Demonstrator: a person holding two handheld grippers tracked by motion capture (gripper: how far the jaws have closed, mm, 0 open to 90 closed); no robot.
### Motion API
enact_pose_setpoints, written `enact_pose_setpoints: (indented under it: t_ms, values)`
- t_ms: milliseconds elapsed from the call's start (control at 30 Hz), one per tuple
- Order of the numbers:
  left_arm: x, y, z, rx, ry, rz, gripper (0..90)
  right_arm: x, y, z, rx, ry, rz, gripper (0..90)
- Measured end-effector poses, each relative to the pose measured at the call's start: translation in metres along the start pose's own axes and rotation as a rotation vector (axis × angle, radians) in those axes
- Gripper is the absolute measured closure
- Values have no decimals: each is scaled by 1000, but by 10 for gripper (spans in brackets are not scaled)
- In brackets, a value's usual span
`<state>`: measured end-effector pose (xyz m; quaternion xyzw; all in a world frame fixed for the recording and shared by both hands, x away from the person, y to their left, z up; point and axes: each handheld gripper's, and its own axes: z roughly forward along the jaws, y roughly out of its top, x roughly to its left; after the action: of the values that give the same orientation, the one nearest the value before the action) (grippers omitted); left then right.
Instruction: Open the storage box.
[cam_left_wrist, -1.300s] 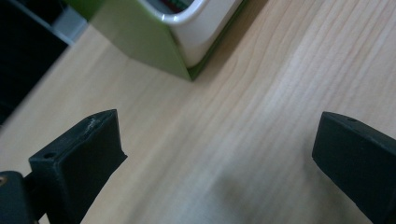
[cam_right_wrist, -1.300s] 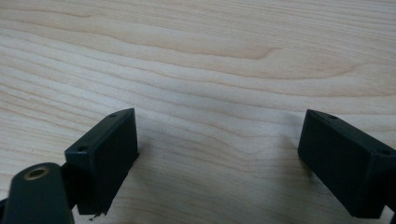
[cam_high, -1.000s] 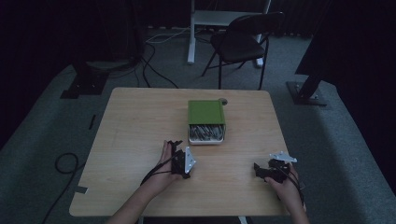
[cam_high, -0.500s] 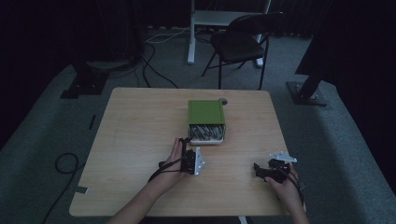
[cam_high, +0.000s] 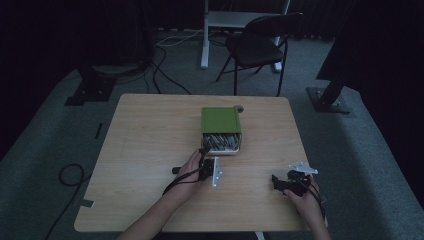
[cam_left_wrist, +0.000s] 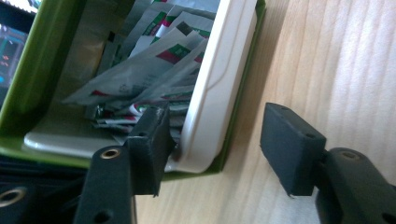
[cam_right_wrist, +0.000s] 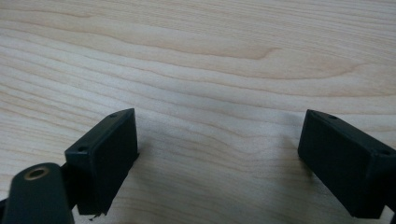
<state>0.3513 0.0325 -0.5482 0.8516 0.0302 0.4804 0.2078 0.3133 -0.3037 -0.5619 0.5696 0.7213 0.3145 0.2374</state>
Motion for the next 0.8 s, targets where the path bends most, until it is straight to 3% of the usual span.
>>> enact_pose_setpoints:
  t_ms: [33,133,267,433,500,800]
  values:
    - [0,0,2,-10,-5,11,464,0,0,0,0,0,0,116]
    - [-2,2,6,20,12,38,501,0,0,0,0,0,0,116]
    - [-3,5,10,38,54,93,561,0,0,0,0,0,0,116]
    - [-8,5,16,42,106,125,593,0,0,0,0,0,0,116]
    - [-9,6,16,41,132,138,664,0,0,0,0,0,0,116]
    - [-8,7,15,48,125,152,681,0,0,0,0,0,0,116]
